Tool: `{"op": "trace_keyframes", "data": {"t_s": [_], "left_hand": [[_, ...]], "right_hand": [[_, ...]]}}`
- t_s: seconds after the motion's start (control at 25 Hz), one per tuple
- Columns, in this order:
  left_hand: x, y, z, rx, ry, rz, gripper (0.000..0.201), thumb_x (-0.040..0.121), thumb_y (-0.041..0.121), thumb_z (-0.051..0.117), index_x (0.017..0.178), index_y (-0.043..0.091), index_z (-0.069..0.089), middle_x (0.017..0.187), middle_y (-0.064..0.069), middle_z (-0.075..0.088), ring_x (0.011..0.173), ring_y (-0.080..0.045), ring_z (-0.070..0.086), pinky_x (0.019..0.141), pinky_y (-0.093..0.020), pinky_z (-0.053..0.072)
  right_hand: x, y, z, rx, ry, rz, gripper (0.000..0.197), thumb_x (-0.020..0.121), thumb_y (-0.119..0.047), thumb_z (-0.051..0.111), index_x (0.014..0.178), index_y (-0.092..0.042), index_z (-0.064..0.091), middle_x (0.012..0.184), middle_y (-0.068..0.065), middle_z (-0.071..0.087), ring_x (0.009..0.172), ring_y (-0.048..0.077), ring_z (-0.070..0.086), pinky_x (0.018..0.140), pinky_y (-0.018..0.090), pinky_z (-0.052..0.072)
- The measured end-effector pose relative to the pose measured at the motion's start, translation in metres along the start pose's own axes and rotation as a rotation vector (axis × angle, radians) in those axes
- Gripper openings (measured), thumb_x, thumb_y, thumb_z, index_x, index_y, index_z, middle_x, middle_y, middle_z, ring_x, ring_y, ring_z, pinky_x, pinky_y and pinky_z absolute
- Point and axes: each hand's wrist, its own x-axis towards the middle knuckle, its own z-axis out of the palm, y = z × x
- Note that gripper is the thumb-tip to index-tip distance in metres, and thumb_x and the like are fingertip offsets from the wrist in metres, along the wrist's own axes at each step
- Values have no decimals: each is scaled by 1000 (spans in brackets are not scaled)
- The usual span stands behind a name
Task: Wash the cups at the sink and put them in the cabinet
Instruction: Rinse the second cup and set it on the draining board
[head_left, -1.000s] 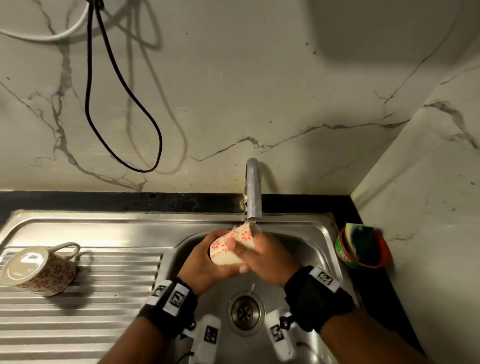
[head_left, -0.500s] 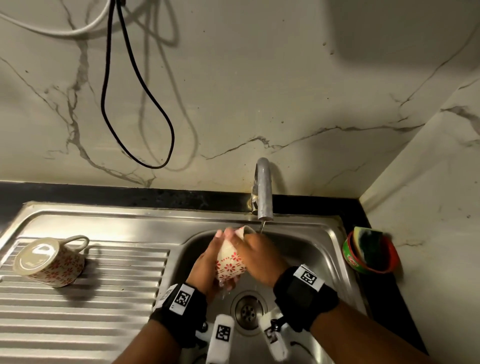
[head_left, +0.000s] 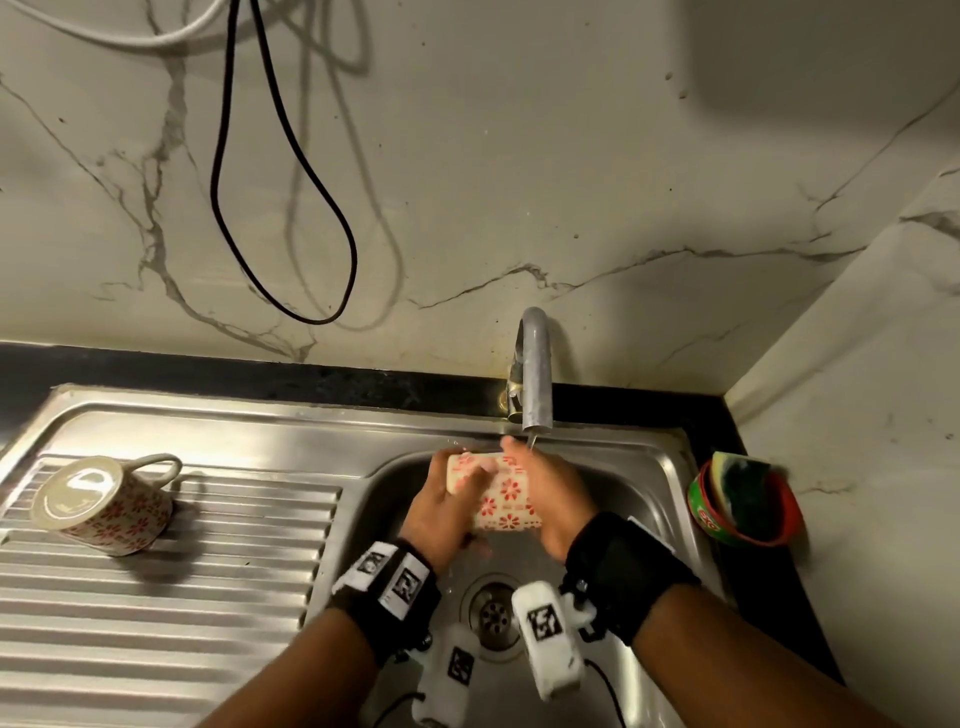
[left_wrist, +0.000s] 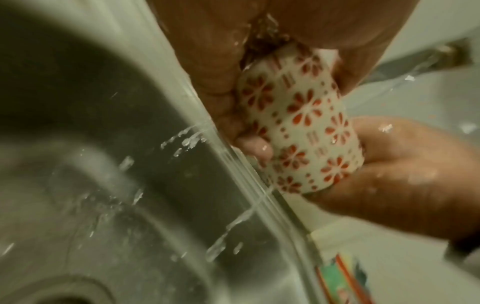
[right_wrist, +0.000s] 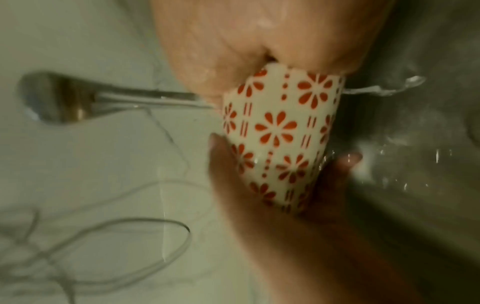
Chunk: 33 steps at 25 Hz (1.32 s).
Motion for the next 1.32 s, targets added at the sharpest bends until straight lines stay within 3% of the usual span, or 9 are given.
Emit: {"op": "trace_keyframes", "data": {"t_s": [0.08,0.2,0.28,0.48,0.68,0.88,1.04,1.24,1.32], "left_hand": [[-4,-12,3,62,51,212,52,86,57,65,126,26,52,93,-8,72,71,-22,73,55,-47,59],[-2,-2,-5,-240,-109,-315,63,84,69,60,103,9,69,78,-14,68,55,-26,63,40,-28,47],[-7,2,-6,-301,-197,-451,61,86,66,58,98,8,71,78,-16,67,55,-26,64,42,-24,46],[-13,-12,6,42,44,172,54,81,58,69,126,35,51,104,-9,72,78,-22,74,60,-39,60],[-14,15,-8,-194,-142,-364,63,84,70,60,102,10,69,78,-10,69,58,-23,60,47,-24,43],[-18,-6,7,-104,56,-24,74,72,66,74,126,18,57,91,-7,76,73,-22,73,61,-38,59],[-14,8,-2,-397,-130,-423,67,82,72,57,87,8,76,71,-11,69,55,-21,64,46,-24,52],[-9,-2,2,-292,-18,-142,35,91,46,64,118,24,63,101,-17,69,82,-27,70,57,-34,57],[-7,2,-3,-283,-31,-148,33,88,48,67,111,24,67,96,-16,69,77,-26,70,55,-33,54]], "right_hand": [[-6,-2,-1,161,-29,76,38,95,-44,61,104,-8,73,93,12,78,82,25,73,73,35,59],[-14,12,-3,-395,-23,-346,44,92,-52,60,108,-13,74,101,5,78,86,9,72,76,23,58],[-14,19,-5,-512,-2,-430,52,89,-60,57,105,-13,74,99,4,78,86,12,74,80,33,61],[-16,0,-3,180,-87,118,39,95,-46,60,98,-10,73,83,11,77,70,22,74,65,33,58],[-27,15,-5,-352,-75,-413,32,94,-44,63,105,-15,73,99,1,77,88,12,75,74,25,59],[-23,-2,3,137,-52,16,43,96,-48,57,104,-9,74,96,15,77,88,30,74,76,38,60],[-31,10,-9,-596,-67,-666,56,94,-60,47,112,-15,75,107,5,76,100,17,72,86,28,57],[-13,7,3,-180,-51,-136,45,94,-51,60,104,-9,74,90,8,78,82,22,75,71,31,59],[-17,7,4,-228,-88,-181,54,90,-62,58,107,-12,72,92,7,77,84,21,74,75,33,59]]}}
